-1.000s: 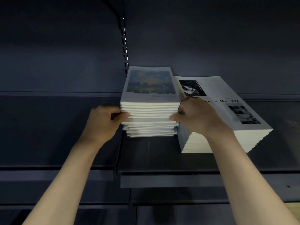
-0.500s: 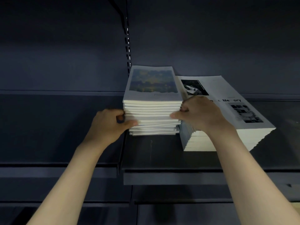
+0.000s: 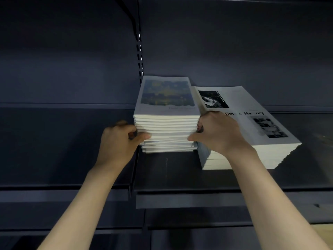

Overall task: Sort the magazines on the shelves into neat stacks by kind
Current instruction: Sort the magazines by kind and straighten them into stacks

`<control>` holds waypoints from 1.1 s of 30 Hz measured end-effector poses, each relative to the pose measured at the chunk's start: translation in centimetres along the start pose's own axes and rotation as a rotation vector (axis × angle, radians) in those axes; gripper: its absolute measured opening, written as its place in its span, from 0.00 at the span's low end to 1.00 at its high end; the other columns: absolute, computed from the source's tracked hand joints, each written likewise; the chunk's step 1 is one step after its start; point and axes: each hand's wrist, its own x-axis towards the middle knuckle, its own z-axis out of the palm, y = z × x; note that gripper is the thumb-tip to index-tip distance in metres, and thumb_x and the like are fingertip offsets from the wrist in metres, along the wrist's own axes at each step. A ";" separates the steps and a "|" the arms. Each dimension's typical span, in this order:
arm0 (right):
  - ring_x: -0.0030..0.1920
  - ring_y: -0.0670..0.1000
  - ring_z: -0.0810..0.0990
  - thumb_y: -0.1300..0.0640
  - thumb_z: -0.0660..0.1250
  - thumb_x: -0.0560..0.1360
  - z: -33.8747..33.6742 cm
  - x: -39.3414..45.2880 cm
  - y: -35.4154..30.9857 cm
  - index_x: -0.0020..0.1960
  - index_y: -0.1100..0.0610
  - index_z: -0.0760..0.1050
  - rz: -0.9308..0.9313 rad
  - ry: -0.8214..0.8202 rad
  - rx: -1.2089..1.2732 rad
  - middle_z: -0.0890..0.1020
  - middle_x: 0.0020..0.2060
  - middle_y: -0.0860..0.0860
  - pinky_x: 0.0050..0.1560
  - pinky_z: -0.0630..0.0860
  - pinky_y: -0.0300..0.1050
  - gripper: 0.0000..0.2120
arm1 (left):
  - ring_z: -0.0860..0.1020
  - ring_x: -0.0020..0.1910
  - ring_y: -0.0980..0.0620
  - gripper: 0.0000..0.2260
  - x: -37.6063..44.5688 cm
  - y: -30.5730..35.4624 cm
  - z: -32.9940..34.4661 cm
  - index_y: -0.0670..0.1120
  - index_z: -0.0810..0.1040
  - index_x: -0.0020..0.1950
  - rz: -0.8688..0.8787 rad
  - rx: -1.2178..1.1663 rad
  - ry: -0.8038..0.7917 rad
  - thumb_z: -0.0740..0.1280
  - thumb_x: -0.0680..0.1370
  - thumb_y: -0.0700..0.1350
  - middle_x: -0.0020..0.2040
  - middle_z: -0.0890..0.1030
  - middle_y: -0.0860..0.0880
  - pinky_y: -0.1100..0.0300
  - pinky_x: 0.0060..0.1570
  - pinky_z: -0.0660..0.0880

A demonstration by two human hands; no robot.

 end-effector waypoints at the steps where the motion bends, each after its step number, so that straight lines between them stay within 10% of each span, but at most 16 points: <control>1: 0.40 0.49 0.75 0.47 0.72 0.68 0.0 0.0 0.0 0.39 0.57 0.77 0.004 0.005 -0.001 0.78 0.38 0.49 0.35 0.64 0.41 0.13 | 0.73 0.28 0.50 0.15 -0.1 0.1 0.0 0.38 0.81 0.32 0.018 0.025 0.014 0.75 0.68 0.50 0.31 0.77 0.46 0.63 0.28 0.67; 19: 0.42 0.52 0.77 0.43 0.73 0.68 0.1 0.2 -0.1 0.41 0.56 0.78 0.127 -0.025 -0.012 0.78 0.38 0.50 0.38 0.67 0.40 0.15 | 0.78 0.36 0.47 0.23 -0.6 0.0 0.0 0.43 0.83 0.39 -0.077 0.059 -0.065 0.66 0.66 0.63 0.38 0.80 0.47 0.51 0.42 0.74; 33: 0.41 0.52 0.74 0.45 0.70 0.71 -0.5 0.4 -0.4 0.32 0.53 0.64 0.159 -0.124 -0.051 0.71 0.33 0.48 0.42 0.66 0.43 0.20 | 0.70 0.33 0.57 0.07 -1.6 0.3 1.9 0.39 0.81 0.46 -0.118 -0.090 0.018 0.73 0.72 0.42 0.40 0.73 0.47 0.71 0.35 0.65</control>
